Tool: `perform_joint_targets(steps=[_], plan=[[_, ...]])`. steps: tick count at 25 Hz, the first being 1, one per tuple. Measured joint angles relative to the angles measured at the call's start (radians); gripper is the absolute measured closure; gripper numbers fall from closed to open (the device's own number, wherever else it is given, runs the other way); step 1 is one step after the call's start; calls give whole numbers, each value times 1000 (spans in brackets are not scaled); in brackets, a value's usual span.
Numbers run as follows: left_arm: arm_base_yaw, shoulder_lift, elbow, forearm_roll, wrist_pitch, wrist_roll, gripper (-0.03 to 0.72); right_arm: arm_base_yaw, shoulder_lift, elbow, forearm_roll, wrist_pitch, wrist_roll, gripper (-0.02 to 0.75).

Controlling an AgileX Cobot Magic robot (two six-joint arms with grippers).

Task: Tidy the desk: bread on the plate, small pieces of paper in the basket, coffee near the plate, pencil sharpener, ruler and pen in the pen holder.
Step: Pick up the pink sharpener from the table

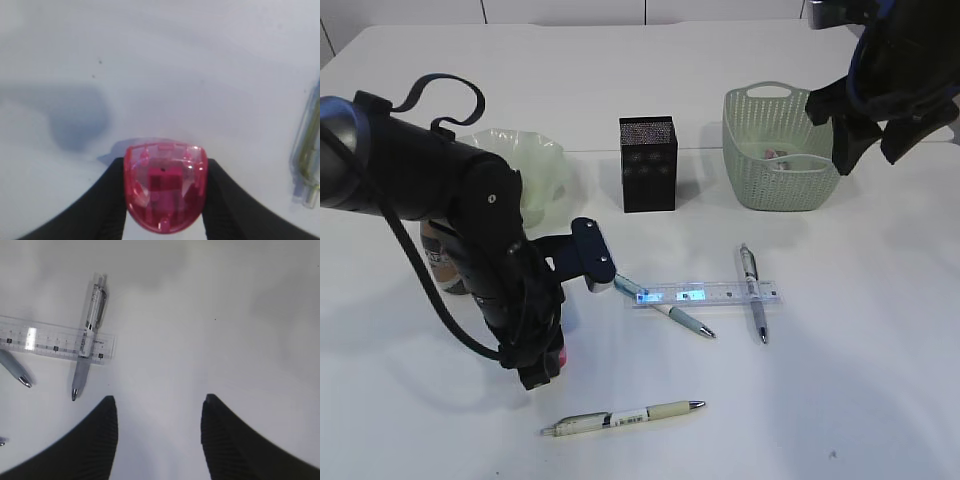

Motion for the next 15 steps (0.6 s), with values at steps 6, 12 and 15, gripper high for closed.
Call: perform_joint_targets(steps=[6,12,15], plan=[[0,0,-31,-45,4,-16,390,0,0,0,0,0,0,312],[0,0,-33,-77,8,-50,390,0,0,0,0,0,0,312],[0,0,-57,-91,10,-80,390,0,0,0,0,0,0,312]])
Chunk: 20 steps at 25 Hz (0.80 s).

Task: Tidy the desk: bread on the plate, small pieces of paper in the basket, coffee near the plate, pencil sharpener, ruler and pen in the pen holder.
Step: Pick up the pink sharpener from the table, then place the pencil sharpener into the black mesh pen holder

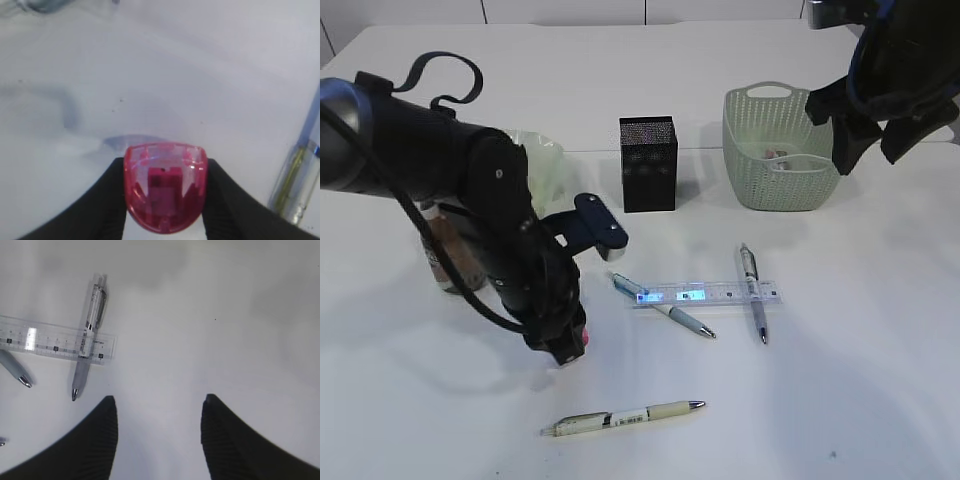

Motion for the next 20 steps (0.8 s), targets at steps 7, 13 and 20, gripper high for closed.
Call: perform_joint_targets(steps=[7,13,20], plan=[[0,0,-111,-34,-3,-51,390,0,0,0,0,0,0,312],[0,0,-176,-120,-155,-56,390,0,0,0,0,0,0,312],[0,0,-187,-138,-450,-56,390,0,0,0,0,0,0,312]])
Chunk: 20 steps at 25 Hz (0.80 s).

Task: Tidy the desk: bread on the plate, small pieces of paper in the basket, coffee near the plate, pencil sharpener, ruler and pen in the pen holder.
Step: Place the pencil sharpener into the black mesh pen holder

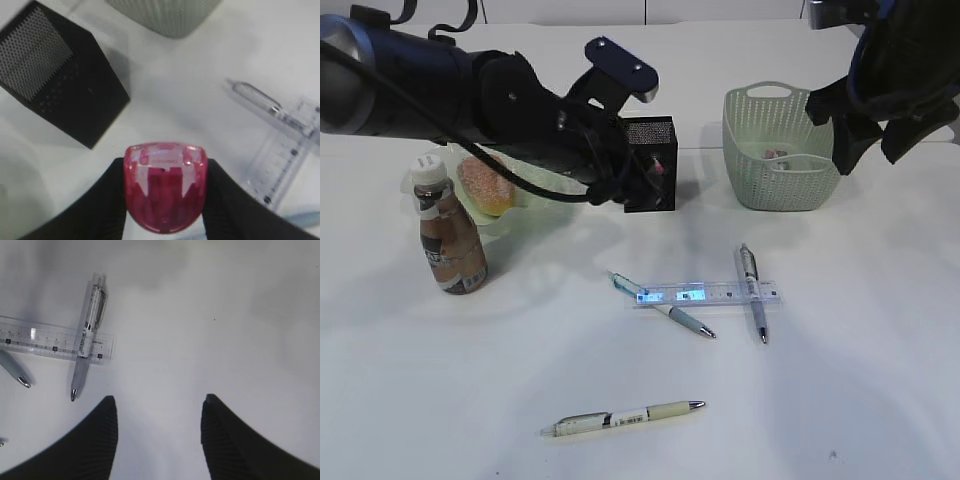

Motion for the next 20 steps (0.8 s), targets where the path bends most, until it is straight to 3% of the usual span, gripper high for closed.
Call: perform_joint_targets(steps=[9,20], plan=[[0,0,0,-71,-300,-2,390,0,0,0,-2,0,0,312],[0,38,-1,-147,-458,-4,390,0,0,0,-2,0,0,312]])
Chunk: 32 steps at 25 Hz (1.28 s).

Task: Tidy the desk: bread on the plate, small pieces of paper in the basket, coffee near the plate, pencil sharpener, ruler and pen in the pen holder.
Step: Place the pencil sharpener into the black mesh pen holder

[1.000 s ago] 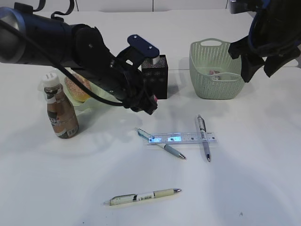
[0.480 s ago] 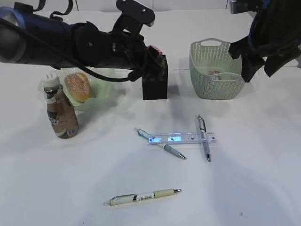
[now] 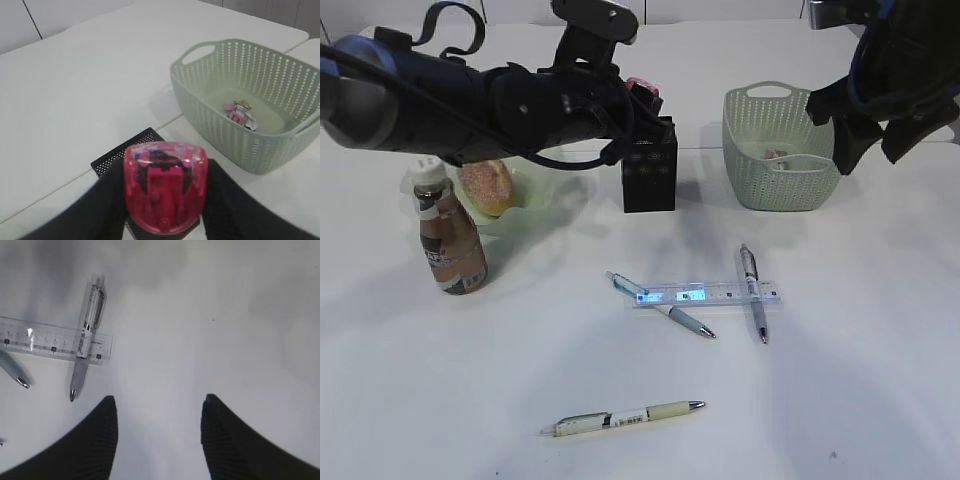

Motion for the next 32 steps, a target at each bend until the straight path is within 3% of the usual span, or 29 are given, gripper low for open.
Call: perform_joint_targets(steps=[13,32], plan=[[0,70,-49,-5,-91,-4,390,0,0,0,0,0,0,312],[4,259,-277,-5,-95,-20,390,0,0,0,-4,0,0,312]])
